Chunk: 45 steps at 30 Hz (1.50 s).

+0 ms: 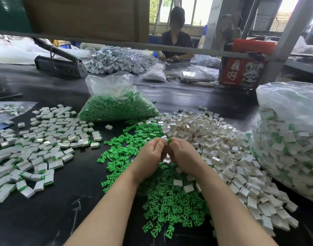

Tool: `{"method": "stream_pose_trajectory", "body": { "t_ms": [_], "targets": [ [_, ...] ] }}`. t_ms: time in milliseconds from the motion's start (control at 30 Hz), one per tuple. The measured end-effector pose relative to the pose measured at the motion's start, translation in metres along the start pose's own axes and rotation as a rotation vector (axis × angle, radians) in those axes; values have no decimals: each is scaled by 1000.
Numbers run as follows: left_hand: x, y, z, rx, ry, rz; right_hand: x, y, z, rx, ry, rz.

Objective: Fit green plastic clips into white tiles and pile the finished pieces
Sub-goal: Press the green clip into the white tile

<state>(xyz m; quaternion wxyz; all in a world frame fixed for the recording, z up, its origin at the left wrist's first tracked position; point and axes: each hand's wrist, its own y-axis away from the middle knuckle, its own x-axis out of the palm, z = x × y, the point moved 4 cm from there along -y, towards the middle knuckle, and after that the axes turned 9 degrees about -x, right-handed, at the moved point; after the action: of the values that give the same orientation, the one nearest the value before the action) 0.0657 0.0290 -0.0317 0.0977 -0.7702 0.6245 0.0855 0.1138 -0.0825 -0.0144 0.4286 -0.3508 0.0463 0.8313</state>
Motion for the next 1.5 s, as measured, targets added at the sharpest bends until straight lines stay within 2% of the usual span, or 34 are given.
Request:
{"method": "stream_pose_trajectory", "body": {
  "t_ms": [67, 133, 233, 367, 467, 600, 700, 900, 1000, 1267, 1400, 1433, 1500],
  "targets": [
    [-2, -1, 1, -24, 85, 8, -1, 1, -2, 19, -274, 40],
    [-4, -1, 2, -32, 141, 31, -3, 3, 0, 17, -411, 78],
    [-3, 0, 2, -52, 195, 62, -5, 4, 1, -6, -407, 62],
    [-1, 0, 1, -61, 241, 77, -7, 0, 1, -29, -394, -39],
    [0, 1, 0, -73, 270, 82, -13, -2, -1, -93, -239, -163],
    [1, 2, -3, -65, 220, 65, -11, -1, 4, -161, 17, -167],
    [4, 3, -5, -59, 209, 43, -10, -1, 6, -142, 76, -234],
    [4, 1, -3, -55, 201, -46, 5, -2, 9, -31, -104, -428],
    [5, 0, -4, -53, 201, -82, 11, -1, 7, 6, -197, -474],
    [7, 1, -6, -47, 195, -51, 17, 3, 5, 53, -362, -586],
    [6, 4, -4, -77, 201, -39, -2, 8, -11, 216, -572, -818],
    [6, 5, -4, -86, 214, -34, -6, 10, -15, 229, -597, -837],
    [5, 5, -5, -93, 216, -30, -4, 8, -11, 176, -536, -751]
  ]
}}
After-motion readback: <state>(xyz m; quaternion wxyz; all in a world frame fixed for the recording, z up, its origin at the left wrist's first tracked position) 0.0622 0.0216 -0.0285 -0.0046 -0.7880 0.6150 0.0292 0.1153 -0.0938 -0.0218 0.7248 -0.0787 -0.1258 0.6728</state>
